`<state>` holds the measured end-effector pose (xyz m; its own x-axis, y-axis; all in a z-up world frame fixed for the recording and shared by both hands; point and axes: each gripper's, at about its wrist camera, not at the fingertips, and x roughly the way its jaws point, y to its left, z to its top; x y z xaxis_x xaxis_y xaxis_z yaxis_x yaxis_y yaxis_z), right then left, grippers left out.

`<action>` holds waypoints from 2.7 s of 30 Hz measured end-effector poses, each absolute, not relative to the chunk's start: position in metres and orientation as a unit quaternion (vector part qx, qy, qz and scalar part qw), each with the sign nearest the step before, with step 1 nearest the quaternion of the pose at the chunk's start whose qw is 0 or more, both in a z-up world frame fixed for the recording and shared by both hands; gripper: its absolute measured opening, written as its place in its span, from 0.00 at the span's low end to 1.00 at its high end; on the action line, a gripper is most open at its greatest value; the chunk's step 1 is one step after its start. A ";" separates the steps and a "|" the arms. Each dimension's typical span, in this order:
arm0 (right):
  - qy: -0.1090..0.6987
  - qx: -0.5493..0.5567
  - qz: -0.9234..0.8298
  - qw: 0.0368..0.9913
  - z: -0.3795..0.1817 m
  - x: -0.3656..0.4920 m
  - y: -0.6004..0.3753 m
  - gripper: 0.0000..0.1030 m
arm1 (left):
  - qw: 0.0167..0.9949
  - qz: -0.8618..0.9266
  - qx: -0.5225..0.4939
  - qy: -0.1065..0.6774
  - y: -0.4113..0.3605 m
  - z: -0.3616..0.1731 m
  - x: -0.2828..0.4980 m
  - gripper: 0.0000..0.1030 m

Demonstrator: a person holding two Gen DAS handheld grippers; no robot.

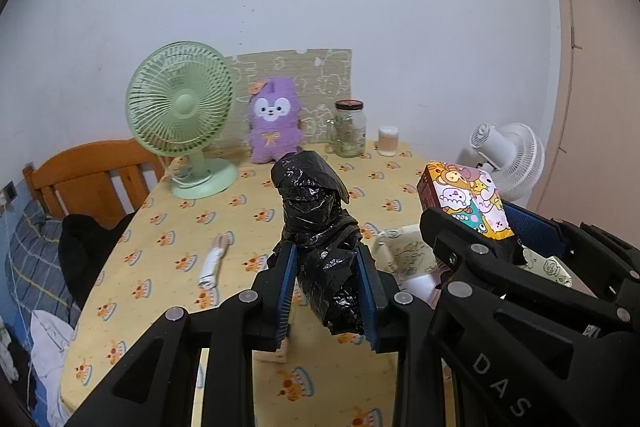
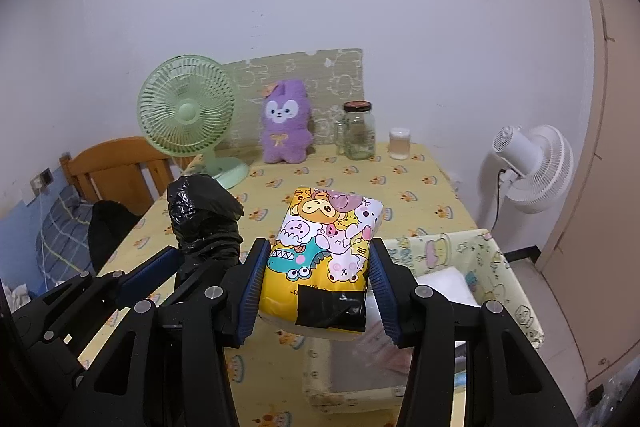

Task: Organize soft objects
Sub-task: 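Lift the black bundle in the left tool while the right tool carries the cartoon packet to the box, then open the left tool to drop the bundle while the right tool drops the packet into the box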

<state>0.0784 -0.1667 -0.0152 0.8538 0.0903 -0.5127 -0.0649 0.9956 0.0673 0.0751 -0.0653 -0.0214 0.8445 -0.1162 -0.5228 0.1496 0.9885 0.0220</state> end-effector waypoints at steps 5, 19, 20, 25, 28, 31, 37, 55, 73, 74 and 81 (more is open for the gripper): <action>0.272 0.028 0.034 0.961 -0.019 0.082 -0.183 0.51 | 0.958 -0.082 0.036 0.273 -0.083 -0.025 0.079 0.28; 0.277 0.038 0.002 0.960 -0.034 0.085 -0.229 0.51 | 0.946 -0.136 0.051 0.289 -0.130 -0.039 0.088 0.28; 0.279 0.039 0.000 0.960 -0.035 0.086 -0.232 0.51 | 0.945 -0.140 0.052 0.291 -0.133 -0.040 0.089 0.28; 0.290 0.046 -0.016 0.956 -0.045 0.088 -0.248 0.51 | 0.938 -0.157 0.061 0.304 -0.149 -0.049 0.094 0.28; 0.297 0.052 -0.023 0.953 -0.052 0.088 -0.257 0.51 | 0.933 -0.166 0.064 0.313 -0.157 -0.054 0.097 0.29; 0.305 0.058 -0.027 0.950 -0.057 0.090 -0.263 0.51 | 0.927 -0.175 0.065 0.324 -0.165 -0.060 0.100 0.31; 0.324 0.073 -0.039 0.943 -0.071 0.094 -0.275 0.51 | 0.914 -0.196 0.077 0.346 -0.179 -0.072 0.105 0.38; 0.346 0.091 -0.014 0.934 -0.090 0.121 -0.271 0.50 | 0.912 -0.157 0.126 0.356 -0.177 -0.080 0.119 0.82; 0.334 0.085 -0.015 0.939 -0.074 0.114 -0.265 0.83 | 0.917 -0.169 0.110 0.343 -0.170 -0.066 0.110 0.83; 0.333 0.082 -0.016 0.939 -0.072 0.112 -0.264 0.83 | 0.918 -0.170 0.110 0.341 -0.169 -0.064 0.108 0.83; 0.322 0.068 -0.023 0.944 -0.056 0.100 -0.255 0.83 | 0.924 -0.171 0.104 0.325 -0.160 -0.051 0.097 0.85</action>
<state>0.1005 -0.2550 -0.0563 0.7912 0.0011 -0.6116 0.0865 0.9897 0.1138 0.0967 -0.1597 -0.0508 0.7297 -0.2489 -0.6369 0.3845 0.9195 0.0811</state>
